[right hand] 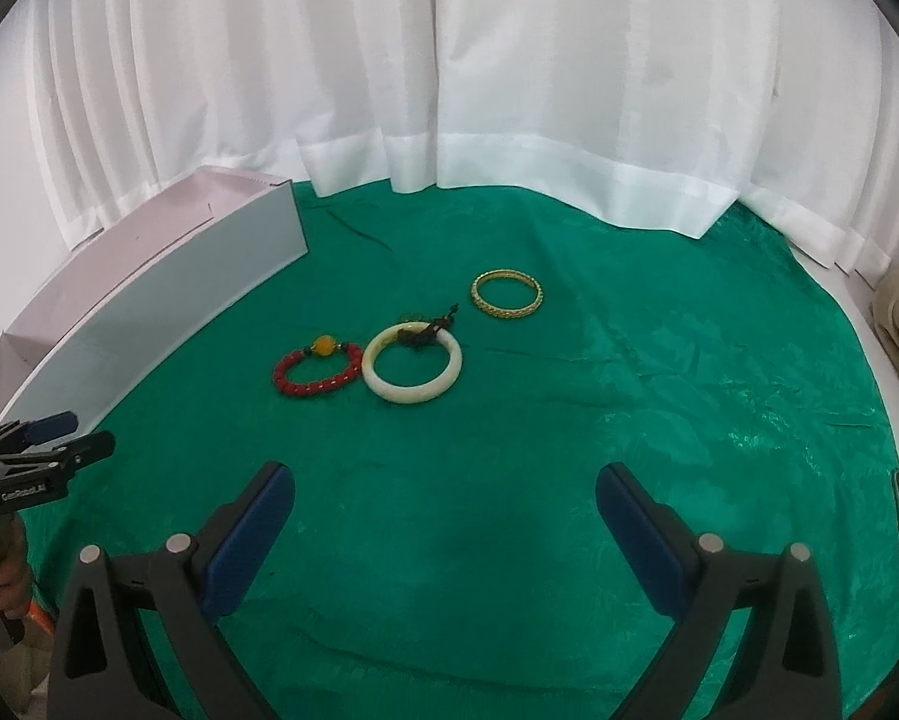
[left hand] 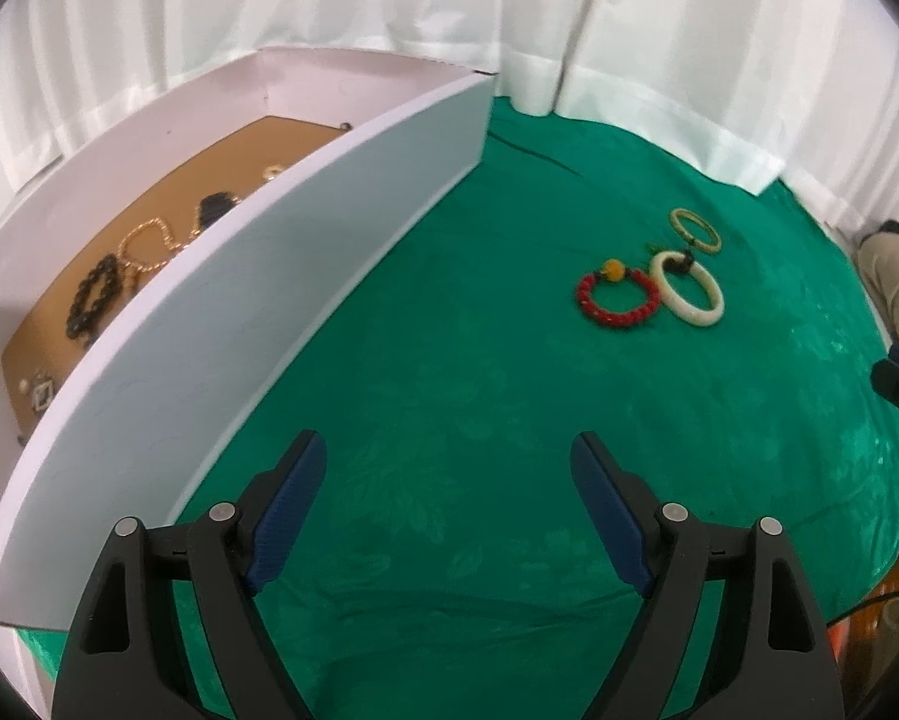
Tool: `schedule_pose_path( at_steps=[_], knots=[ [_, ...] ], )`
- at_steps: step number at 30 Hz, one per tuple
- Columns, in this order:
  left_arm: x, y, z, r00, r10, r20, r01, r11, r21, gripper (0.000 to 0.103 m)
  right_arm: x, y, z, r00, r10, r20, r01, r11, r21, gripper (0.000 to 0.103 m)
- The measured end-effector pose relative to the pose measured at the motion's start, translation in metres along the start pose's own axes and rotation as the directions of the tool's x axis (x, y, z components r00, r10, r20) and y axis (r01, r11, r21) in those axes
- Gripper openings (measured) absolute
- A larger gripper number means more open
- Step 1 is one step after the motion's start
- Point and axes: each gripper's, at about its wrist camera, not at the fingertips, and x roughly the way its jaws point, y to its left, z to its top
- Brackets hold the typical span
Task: Organize jewelry
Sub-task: 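Grasp the red bead bracelet with the amber bead with the left gripper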
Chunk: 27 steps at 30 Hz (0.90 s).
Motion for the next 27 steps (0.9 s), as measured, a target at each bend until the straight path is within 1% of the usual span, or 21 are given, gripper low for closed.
schedule_pose_path(
  at_steps=[3, 7, 9, 11, 14, 15, 19, 21, 24, 25, 26, 27],
  knots=[
    [0.003, -0.008, 0.006, 1.0, -0.015, -0.018, 0.016, 1.0, 0.026, 0.087, 0.0, -0.001, 0.001, 1.0, -0.005, -0.012, 0.005, 1.0, -0.007, 0.102],
    [0.008, -0.012, 0.016, 0.995, -0.083, -0.05, 0.085, 0.996, 0.025, 0.088, 0.003, -0.009, -0.002, 0.999, -0.029, -0.027, 0.029, 0.999, 0.02, 0.102],
    [0.013, -0.014, 0.02, 0.994, -0.094, -0.06, 0.096, 0.995, 0.026, 0.088, 0.006, -0.014, -0.004, 0.999, -0.034, -0.037, 0.035, 0.999, 0.035, 0.102],
    [0.02, -0.021, 0.026, 0.992, -0.106, -0.064, 0.109, 0.993, 0.043, 0.088, 0.011, -0.017, -0.007, 0.998, -0.031, -0.053, 0.034, 0.998, 0.053, 0.102],
    [0.036, -0.041, 0.042, 0.99, -0.124, -0.071, 0.13, 0.988, 0.086, 0.088, 0.015, -0.019, -0.01, 0.998, -0.015, -0.065, 0.02, 0.997, 0.075, 0.102],
    [0.044, -0.052, 0.051, 0.988, -0.137, -0.072, 0.145, 0.983, 0.116, 0.088, 0.015, -0.019, -0.011, 0.998, -0.011, -0.066, 0.016, 0.997, 0.08, 0.102],
    [0.079, -0.079, 0.078, 0.989, -0.128, -0.069, 0.14, 0.97, 0.199, 0.087, 0.014, -0.017, -0.018, 0.997, 0.007, -0.07, -0.001, 0.996, 0.09, 0.102],
    [0.103, -0.09, 0.089, 0.99, -0.102, -0.097, 0.122, 0.963, 0.24, 0.081, 0.014, -0.018, -0.021, 0.997, 0.011, -0.077, -0.004, 0.996, 0.092, 0.102],
    [0.131, -0.104, 0.093, 0.983, -0.118, -0.142, 0.156, 0.942, 0.298, 0.08, 0.01, -0.022, -0.027, 0.997, 0.006, -0.081, 0.002, 0.996, 0.093, 0.102],
    [0.139, -0.108, 0.092, 0.982, -0.107, -0.153, 0.152, 0.935, 0.321, 0.08, 0.009, -0.024, -0.029, 0.997, 0.0, -0.083, 0.008, 0.995, 0.097, 0.102],
    [0.143, -0.11, 0.092, 0.984, -0.107, -0.144, 0.15, 0.932, 0.331, 0.083, 0.008, -0.029, -0.032, 0.996, -0.006, -0.085, 0.015, 0.994, 0.109, 0.102],
    [0.143, -0.11, 0.093, 0.984, -0.122, -0.131, 0.159, 0.931, 0.328, 0.082, 0.008, -0.032, -0.033, 0.996, -0.007, -0.087, 0.017, 0.993, 0.12, 0.102]
  ],
)
